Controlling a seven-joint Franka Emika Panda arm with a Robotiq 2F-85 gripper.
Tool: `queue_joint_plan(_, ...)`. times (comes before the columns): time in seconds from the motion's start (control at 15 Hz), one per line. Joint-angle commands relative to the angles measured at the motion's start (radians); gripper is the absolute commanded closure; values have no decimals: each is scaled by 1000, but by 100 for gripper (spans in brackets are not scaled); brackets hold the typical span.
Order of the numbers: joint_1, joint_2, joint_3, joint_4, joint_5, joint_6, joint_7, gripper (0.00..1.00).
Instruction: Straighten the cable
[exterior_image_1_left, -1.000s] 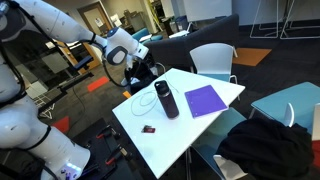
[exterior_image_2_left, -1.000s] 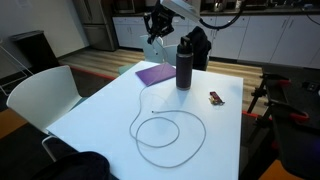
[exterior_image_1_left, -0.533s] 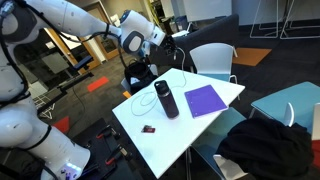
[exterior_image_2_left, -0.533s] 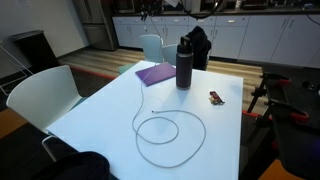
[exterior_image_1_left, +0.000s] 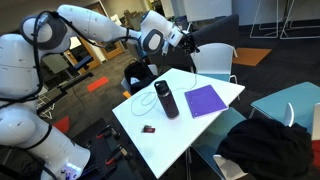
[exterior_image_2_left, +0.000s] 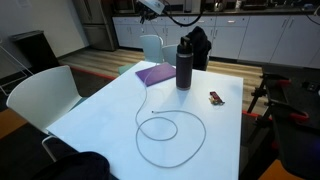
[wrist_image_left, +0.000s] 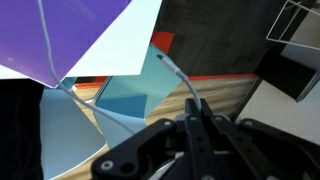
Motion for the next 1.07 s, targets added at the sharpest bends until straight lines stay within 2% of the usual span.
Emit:
queue_joint_plan(0.0,23,100,-79,137,3,-48,114,70)
queue_joint_plan(0.07,18,108,-79,152,5,-60,121,69)
queue_joint_plan(0.13,19,117,-84,164,4,-67,134,62)
queue_joint_plan(0.27,-13,106,-39,176,-43,-93,165,47)
queue_joint_plan(0.67,-25,63,11,181,-94,-202,184,3)
queue_joint_plan(0.73,-23,54,9,183,-106,-260,194,0)
queue_joint_plan(0.87,-23,47,9,199,-141,-351,221,0)
queue_joint_plan(1.0,-44,15,55,193,-160,-427,204,0)
